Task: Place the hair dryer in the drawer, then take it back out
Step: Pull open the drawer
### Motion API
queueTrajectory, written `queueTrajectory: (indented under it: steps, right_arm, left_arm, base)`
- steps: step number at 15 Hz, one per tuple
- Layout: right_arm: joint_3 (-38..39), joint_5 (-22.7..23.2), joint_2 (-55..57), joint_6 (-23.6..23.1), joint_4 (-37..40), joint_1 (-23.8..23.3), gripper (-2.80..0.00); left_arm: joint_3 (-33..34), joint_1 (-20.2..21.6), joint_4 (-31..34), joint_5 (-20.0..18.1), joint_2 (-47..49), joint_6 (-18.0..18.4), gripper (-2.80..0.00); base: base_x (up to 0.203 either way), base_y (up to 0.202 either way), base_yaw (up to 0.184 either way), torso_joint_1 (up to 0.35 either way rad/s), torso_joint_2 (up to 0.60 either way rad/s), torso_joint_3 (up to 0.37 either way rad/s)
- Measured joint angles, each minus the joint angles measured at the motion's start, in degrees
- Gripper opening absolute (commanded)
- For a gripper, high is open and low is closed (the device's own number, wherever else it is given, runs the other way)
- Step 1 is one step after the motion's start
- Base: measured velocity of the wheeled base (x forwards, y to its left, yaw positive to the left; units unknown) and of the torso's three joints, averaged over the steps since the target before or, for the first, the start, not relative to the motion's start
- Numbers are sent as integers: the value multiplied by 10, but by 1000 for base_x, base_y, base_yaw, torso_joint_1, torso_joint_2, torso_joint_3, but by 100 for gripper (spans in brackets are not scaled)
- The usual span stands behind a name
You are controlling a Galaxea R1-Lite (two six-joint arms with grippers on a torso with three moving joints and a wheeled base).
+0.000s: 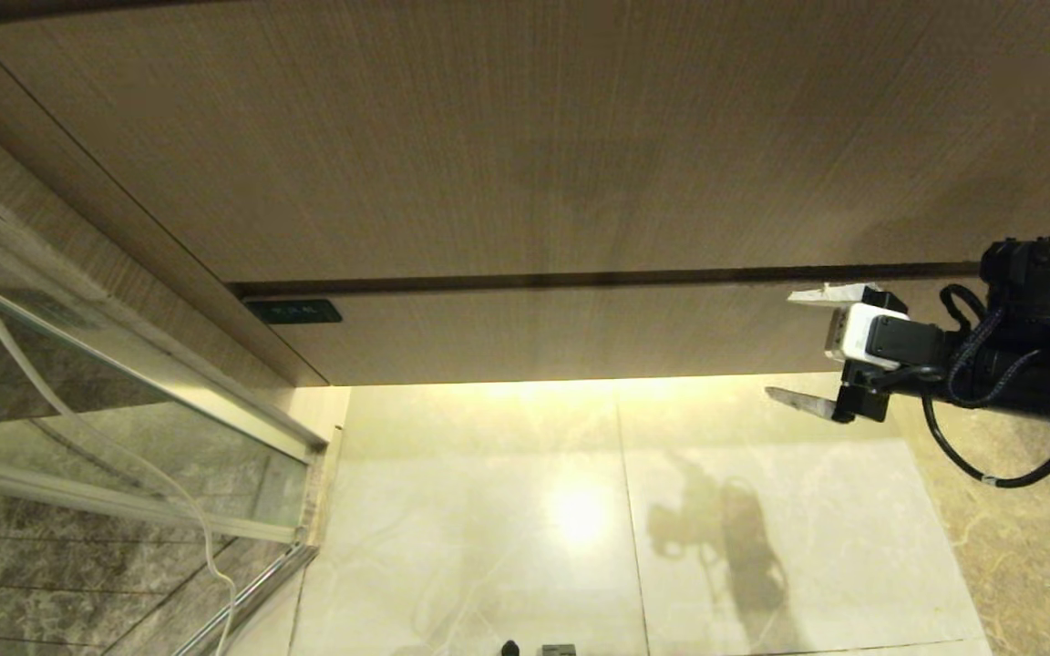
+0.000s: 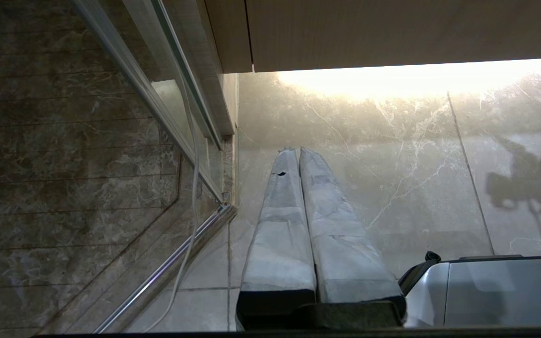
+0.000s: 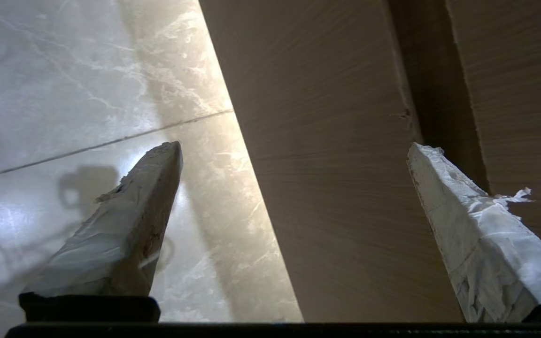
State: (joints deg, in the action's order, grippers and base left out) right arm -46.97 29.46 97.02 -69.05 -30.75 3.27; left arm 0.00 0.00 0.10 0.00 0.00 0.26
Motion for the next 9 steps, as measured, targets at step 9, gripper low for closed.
queueTrajectory:
  steps: [9]
  right_arm:
    - [-77,0,60,4,0,-6,0]
  left_arm:
    - [0,0,0,0,0,0,-280]
  base:
    - [0,0,0,0,0,0]
